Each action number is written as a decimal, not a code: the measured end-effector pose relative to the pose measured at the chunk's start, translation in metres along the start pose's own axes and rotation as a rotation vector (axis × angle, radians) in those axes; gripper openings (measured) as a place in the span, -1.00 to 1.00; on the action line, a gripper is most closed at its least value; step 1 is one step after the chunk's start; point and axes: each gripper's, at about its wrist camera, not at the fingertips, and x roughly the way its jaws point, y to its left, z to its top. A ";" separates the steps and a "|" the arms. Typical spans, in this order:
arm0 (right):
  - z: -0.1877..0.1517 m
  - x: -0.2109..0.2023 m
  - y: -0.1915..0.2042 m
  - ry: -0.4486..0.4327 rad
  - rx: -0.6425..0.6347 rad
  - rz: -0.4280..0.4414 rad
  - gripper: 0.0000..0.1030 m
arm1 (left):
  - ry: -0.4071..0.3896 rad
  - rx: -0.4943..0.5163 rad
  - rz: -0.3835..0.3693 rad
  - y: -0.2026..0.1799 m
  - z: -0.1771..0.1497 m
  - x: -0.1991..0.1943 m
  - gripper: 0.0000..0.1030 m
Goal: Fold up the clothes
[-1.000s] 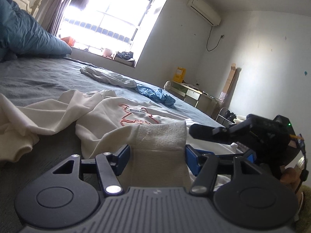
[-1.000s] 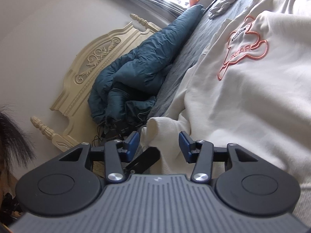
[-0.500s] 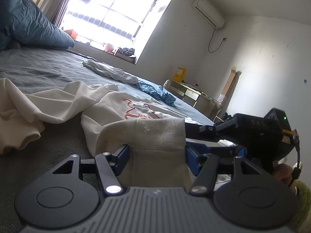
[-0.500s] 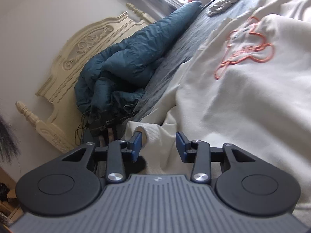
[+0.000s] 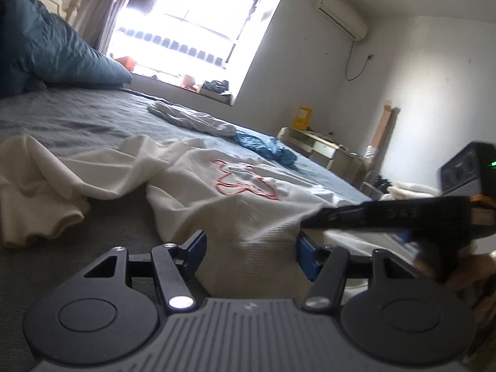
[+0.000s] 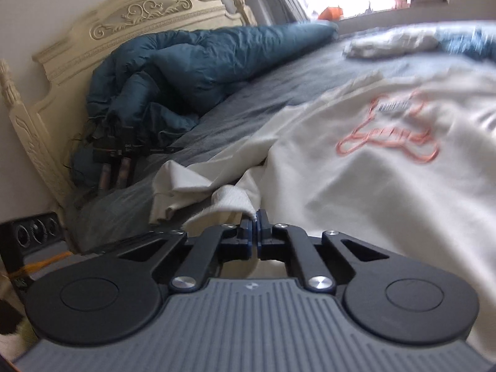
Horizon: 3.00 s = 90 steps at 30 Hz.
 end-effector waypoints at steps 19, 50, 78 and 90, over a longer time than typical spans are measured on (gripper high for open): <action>0.000 -0.080 0.081 -0.093 -0.423 -0.113 -0.98 | -0.154 0.059 0.114 -0.057 -0.006 -0.087 -0.96; -0.085 -0.029 0.093 0.234 -0.571 -0.043 -0.98 | 0.086 -0.383 -0.030 0.032 -0.015 -0.053 -0.33; -0.072 -0.019 0.099 0.189 -0.538 0.008 -0.98 | 0.184 -0.687 -0.099 0.116 -0.026 -0.046 -0.21; -0.073 -0.035 0.099 0.186 -0.432 0.007 -0.95 | 0.232 -0.675 -0.062 0.110 -0.039 -0.051 -0.79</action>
